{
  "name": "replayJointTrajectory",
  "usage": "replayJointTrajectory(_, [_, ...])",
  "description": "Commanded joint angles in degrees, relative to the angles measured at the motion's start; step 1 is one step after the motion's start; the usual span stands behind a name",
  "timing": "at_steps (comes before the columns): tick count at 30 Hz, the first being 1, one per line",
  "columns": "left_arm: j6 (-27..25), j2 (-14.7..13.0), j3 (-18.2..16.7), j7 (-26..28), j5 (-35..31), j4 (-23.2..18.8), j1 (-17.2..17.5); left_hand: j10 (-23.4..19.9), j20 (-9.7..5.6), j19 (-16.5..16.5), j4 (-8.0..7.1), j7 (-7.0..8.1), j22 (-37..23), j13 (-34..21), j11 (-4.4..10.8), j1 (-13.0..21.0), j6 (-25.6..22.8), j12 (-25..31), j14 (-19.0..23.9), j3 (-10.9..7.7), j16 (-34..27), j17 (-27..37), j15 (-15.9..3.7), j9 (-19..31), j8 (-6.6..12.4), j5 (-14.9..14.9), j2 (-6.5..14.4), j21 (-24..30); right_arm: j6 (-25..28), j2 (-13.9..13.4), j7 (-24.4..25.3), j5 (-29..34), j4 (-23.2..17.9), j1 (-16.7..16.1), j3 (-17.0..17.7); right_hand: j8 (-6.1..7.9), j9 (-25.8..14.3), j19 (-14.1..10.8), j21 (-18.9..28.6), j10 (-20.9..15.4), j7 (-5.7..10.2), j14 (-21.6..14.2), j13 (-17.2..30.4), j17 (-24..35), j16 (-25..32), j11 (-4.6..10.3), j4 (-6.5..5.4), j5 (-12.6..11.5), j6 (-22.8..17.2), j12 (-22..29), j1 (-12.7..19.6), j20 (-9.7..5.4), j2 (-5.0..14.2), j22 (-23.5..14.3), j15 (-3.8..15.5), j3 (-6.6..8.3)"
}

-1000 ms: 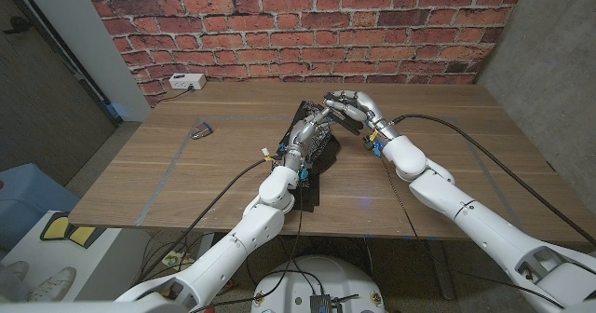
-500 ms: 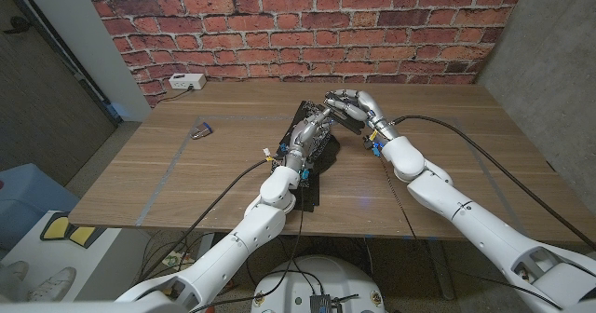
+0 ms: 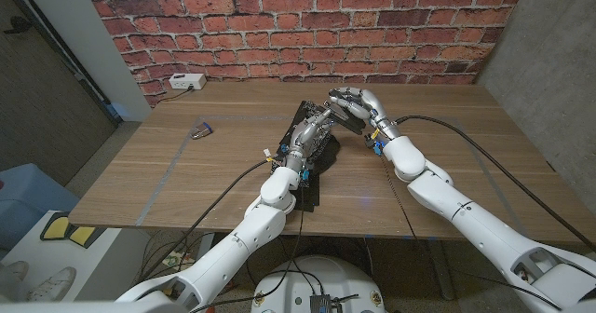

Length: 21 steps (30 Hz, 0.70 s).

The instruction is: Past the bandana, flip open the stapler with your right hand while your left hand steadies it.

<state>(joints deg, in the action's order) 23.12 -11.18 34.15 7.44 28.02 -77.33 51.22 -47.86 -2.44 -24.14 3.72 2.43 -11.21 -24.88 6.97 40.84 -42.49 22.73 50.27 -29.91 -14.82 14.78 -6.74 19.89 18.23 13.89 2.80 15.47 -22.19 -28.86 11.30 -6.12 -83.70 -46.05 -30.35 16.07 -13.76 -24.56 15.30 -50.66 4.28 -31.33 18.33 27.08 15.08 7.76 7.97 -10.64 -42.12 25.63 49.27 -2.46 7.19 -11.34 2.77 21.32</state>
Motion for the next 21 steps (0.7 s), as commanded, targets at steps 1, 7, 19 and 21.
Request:
replayJointTrajectory(1, [0.66,0.23,-0.08,0.53,-0.35,-0.05,0.18,-5.20,-2.32,0.41,-2.47,3.33,-0.02,-0.93,4.86,7.78,-3.35,0.00,0.56,-2.42,0.15,0.23,-6.71,0.20,0.07,0.38,7.30,0.12,-1.42,0.81,1.19,-0.93,0.62,-0.78,0.76,0.41,-0.07,-0.20,0.36,-2.24,3.61,-0.59,-0.11,0.17,0.42,2.04,-3.46,-0.20,-3.91,-0.18,4.33,-0.82,4.53,-0.14,10.79,3.76])
replayJointTrajectory(7, [1.00,-0.10,0.00,0.66,-0.82,-1.39,0.56,-5.13,-2.27,0.47,-2.46,3.21,-0.03,-1.00,4.86,7.83,-3.28,-0.08,0.55,-2.36,0.20,0.25,-6.70,0.26,0.01,0.37,7.23,0.10,-3.04,1.62,2.61,-1.68,1.05,-1.59,1.67,0.33,-0.19,-1.69,1.21,-2.44,3.74,-1.72,-0.39,0.96,1.49,1.97,-3.88,-0.12,-3.86,-0.56,4.29,-1.35,4.39,-0.37,10.62,3.55])
replayJointTrajectory(19, [2.68,0.17,-0.36,1.51,-1.60,-1.67,0.90,-5.06,-2.92,-0.16,-2.68,3.90,0.05,-0.89,4.86,7.76,-2.50,-0.48,0.06,-2.28,0.89,-0.15,-6.66,0.13,-0.61,0.43,6.92,0.27,-7.14,3.79,2.24,-6.20,3.24,-2.48,3.41,0.30,-0.44,-3.92,3.67,-3.13,3.74,-3.76,-0.01,3.18,3.80,1.77,-4.09,-0.12,-4.20,-0.49,4.92,-2.63,4.36,-2.03,10.75,3.42])
replayJointTrajectory(21, [2.97,0.23,-0.38,1.53,-1.73,-1.56,0.87,-5.06,-2.92,-0.20,-2.67,3.95,0.06,-0.88,4.87,7.75,-2.47,-0.51,-0.09,-2.26,1.02,-0.22,-6.64,0.16,-0.62,0.44,6.83,0.28,-7.79,4.10,1.91,-7.05,3.48,-2.55,3.66,0.30,-0.46,-3.82,3.85,-3.13,3.74,-3.91,-0.02,3.41,4.00,1.77,-4.06,-0.12,-4.26,-0.53,5.04,-2.66,4.35,-2.24,10.77,3.44])
